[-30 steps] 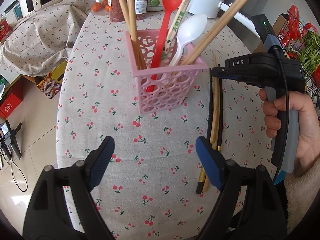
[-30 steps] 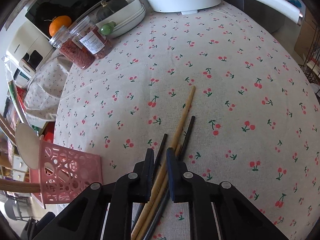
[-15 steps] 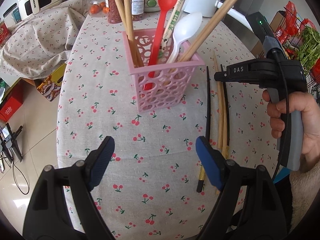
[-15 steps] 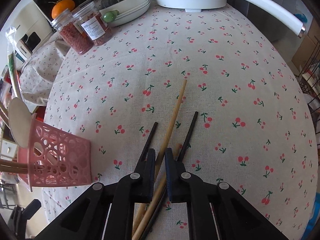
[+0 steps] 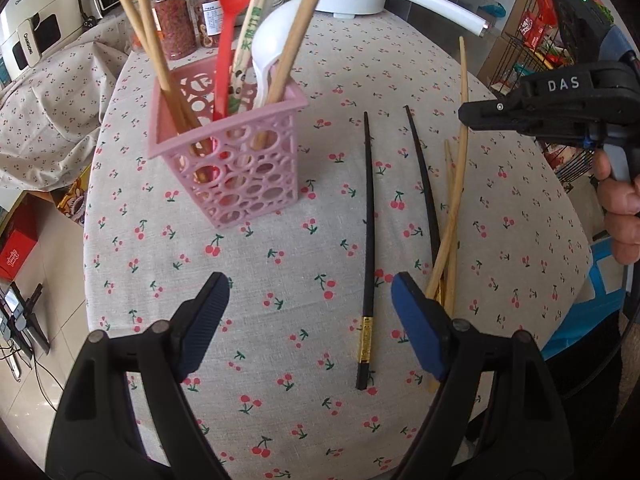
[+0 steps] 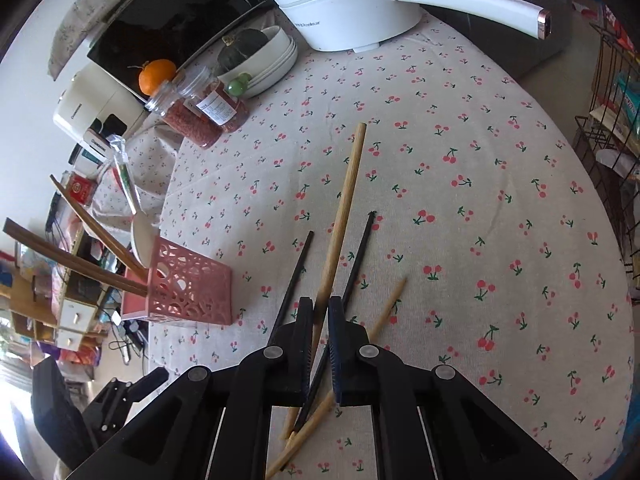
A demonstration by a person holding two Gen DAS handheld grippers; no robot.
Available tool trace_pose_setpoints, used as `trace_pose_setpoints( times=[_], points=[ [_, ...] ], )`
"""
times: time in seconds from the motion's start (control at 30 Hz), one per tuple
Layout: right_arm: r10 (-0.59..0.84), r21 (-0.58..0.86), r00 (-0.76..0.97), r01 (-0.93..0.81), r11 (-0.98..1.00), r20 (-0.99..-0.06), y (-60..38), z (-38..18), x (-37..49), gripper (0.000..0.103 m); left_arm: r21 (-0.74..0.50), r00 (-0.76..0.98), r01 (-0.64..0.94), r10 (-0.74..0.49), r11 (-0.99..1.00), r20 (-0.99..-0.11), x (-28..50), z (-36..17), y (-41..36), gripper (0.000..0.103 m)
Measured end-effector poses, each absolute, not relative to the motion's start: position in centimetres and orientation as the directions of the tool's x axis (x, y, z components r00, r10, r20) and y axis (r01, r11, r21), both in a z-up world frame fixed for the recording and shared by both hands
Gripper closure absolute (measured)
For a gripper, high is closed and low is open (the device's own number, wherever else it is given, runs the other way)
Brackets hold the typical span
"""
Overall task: Organize utensils
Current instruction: 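Grasp a wooden chopstick with the right tool and lift it, then grasp another wooden chopstick with the left tool while the right tool holds its chopstick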
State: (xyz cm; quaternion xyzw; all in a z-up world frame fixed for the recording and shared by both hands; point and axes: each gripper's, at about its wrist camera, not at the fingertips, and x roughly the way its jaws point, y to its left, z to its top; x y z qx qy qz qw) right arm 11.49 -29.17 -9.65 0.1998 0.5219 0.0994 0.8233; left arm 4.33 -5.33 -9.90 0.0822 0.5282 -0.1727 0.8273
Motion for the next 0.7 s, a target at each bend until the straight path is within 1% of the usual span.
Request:
trace_pose_setpoints(
  times=[0.27, 0.5, 0.6, 0.67, 0.7],
  points=[
    [0.435, 0.506, 0.522, -0.009, 0.863, -0.734, -32.8, -4.8, 7.6, 0.097, -0.029, 0.381, 0.444, -0.218, 0.896, -0.898, 4.2, -10.6, -8.9, 0.022],
    [0.456, 0.556, 0.538, 0.028, 0.831, -0.709, -37.4, -4.1, 5.4, 0.097, -0.021, 0.365, 0.478, -0.220, 0.878, -0.905, 3.8, -11.3, -11.2, 0.026],
    [0.454, 0.567, 0.523, 0.070, 0.821, -0.722, -38.9, -5.2, 5.3, 0.097, -0.037, 0.354, 0.476, -0.230, 0.879, -0.907, 4.4, -11.6, -12.1, 0.037],
    [0.461, 0.577, 0.507, 0.091, 0.812, -0.729, -39.5, -6.0, 5.4, 0.097, -0.073, 0.336, 0.480, -0.260, 0.874, -0.905, 4.8, -11.6, -12.8, 0.050],
    [0.463, 0.579, 0.499, 0.100, 0.809, -0.733, -39.8, -6.3, 5.5, 0.097, -0.095, 0.326, 0.486, -0.281, 0.869, -0.903, 5.0, -11.6, -13.2, 0.053]
  ],
)
